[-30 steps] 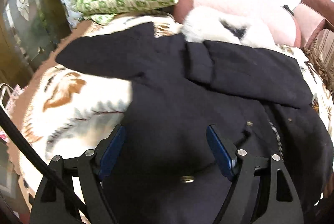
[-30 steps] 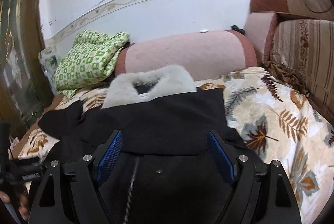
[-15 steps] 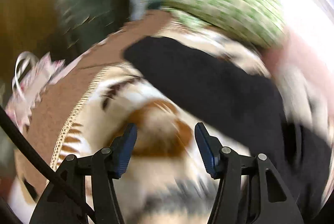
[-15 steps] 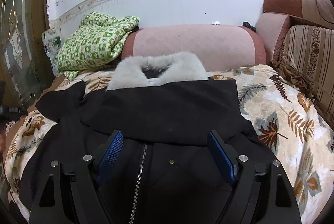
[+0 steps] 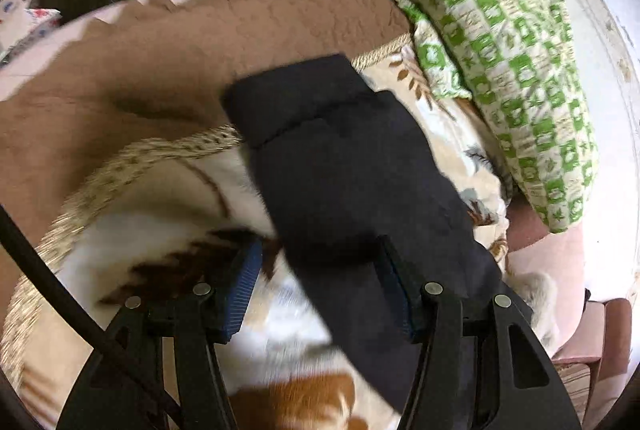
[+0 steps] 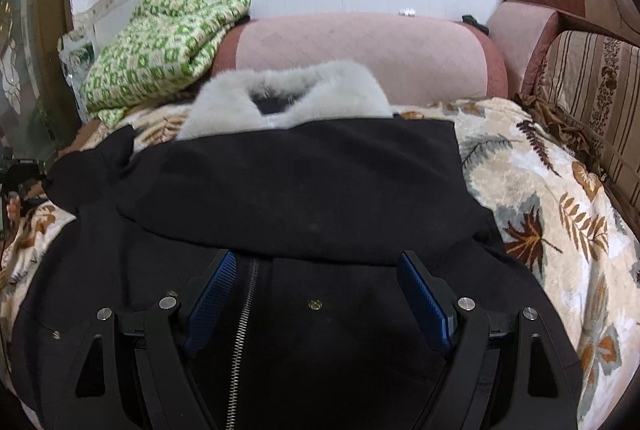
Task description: Fold large clothes
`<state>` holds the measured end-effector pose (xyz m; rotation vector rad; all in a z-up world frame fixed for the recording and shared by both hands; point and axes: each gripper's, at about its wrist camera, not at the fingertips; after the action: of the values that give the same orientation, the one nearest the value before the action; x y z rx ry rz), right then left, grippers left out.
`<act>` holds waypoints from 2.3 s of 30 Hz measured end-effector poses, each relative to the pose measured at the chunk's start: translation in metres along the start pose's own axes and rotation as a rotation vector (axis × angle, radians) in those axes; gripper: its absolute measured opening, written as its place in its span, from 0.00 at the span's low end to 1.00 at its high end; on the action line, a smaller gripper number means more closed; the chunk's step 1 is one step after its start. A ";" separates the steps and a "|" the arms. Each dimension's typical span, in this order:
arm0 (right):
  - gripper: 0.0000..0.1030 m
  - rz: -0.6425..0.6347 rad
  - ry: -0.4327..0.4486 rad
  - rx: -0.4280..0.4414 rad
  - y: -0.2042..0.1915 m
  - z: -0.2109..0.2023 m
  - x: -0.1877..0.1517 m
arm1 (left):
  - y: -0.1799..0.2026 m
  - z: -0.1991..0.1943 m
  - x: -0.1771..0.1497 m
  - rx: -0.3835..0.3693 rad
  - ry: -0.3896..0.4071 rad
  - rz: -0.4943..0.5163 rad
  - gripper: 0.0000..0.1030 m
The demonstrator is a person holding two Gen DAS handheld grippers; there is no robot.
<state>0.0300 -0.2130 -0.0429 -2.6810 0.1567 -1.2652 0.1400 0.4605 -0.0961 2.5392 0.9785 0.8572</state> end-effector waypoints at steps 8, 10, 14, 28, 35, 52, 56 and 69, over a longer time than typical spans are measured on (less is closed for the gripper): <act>0.84 -0.037 -0.076 -0.038 -0.003 0.026 -0.008 | 0.010 0.009 0.020 0.036 0.008 -0.047 0.43; 0.84 -0.038 -0.094 -0.049 -0.002 0.032 -0.010 | 0.014 0.005 0.021 0.115 0.003 -0.034 0.26; 0.84 -0.017 -0.088 -0.054 0.003 0.030 -0.008 | 0.037 -0.021 0.020 0.194 0.034 0.027 0.14; 0.84 0.083 0.058 -0.002 0.018 -0.016 0.017 | 0.264 -0.131 -0.077 -0.109 0.113 0.513 0.00; 0.84 0.298 0.076 -0.023 0.074 -0.022 0.035 | 0.391 -0.134 -0.211 -0.353 0.012 0.786 0.31; 0.84 0.190 -0.096 0.144 0.008 -0.015 0.028 | 0.165 -0.135 -0.227 0.274 0.249 0.339 0.68; 0.84 0.136 -0.208 0.225 -0.048 0.006 0.045 | 0.128 -0.134 -0.211 0.252 0.240 0.248 0.68; 0.84 0.182 -0.334 0.257 -0.237 0.164 0.101 | 0.093 -0.108 -0.194 0.192 0.129 0.105 0.68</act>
<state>0.2258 0.0207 -0.0214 -2.5396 0.1740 -0.7193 0.0056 0.2655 -0.0524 2.7472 1.0184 1.0119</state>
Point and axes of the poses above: each gripper's, at about its wrist camera, not at the fingertips, and z roughly the way its jaws point, y to its right, x to its top, and after that the axes turned 11 degrees about z, right-handed
